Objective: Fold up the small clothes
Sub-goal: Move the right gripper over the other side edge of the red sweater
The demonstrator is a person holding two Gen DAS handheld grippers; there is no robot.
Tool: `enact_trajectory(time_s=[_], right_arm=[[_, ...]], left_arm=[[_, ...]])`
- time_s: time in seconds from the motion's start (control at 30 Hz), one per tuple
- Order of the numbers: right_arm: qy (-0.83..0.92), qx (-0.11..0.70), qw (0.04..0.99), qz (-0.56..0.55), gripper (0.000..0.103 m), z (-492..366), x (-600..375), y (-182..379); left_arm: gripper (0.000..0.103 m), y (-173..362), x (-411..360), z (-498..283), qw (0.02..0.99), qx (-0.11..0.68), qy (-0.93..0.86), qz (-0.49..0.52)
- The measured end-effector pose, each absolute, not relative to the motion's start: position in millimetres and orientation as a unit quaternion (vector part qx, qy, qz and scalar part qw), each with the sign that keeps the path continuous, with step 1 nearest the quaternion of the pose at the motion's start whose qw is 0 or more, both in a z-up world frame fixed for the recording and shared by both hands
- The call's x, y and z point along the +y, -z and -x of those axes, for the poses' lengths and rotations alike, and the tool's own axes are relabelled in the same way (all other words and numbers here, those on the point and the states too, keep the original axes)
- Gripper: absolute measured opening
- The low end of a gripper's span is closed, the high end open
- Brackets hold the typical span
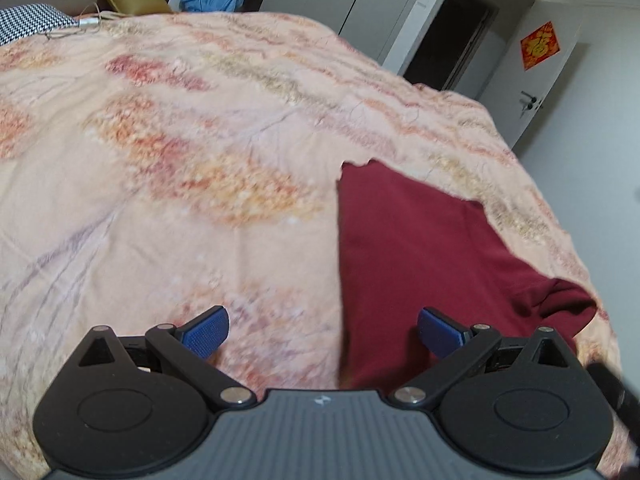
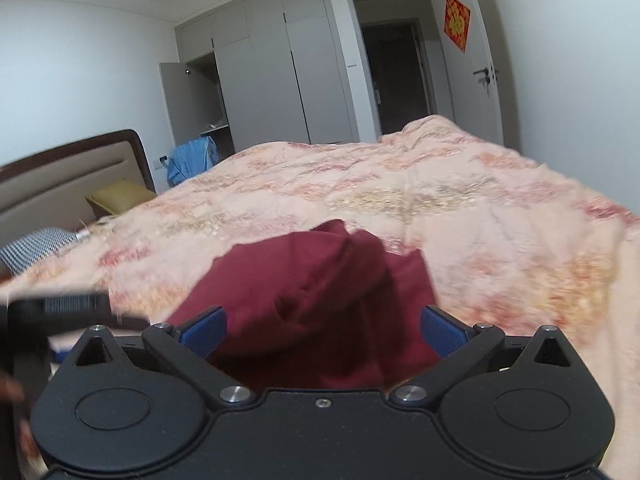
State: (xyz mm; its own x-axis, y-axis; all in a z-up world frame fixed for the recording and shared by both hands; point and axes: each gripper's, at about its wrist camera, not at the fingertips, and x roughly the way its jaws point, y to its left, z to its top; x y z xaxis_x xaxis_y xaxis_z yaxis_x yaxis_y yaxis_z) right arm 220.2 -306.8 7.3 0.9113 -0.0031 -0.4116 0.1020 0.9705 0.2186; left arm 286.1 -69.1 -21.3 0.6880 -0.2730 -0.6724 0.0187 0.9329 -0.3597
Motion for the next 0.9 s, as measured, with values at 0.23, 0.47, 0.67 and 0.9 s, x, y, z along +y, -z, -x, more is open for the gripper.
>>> enact_trajectory(time_s=[0.23, 0.47, 0.67, 0.9], right_arm=[[0.066, 0.268, 0.955, -0.112, 0.103, -245.9, -299.1, 20.2], [0.077, 0.29, 0.952, -0.059, 0.103, -228.1, -295.2, 57.4], [0.063, 0.282, 0.955, -0.064, 0.103, -216.8, -301.7, 52.0], [0.033, 0.218, 0.97, -0.107, 0.103, -212.2, -324.5, 19.5]], left_arm=[[0.102, 36.6, -72.9, -283.9, 0.897, 0.397, 0.093, 0.167], [0.103, 45.4, -85.3, -276.2, 0.905, 0.391, 0.103, 0.134], [0.103, 47.2, -85.4, -275.9, 0.906, 0.389, 0.103, 0.132], [0.103, 48.5, -88.1, -276.6, 0.906, 0.389, 0.105, 0.126]])
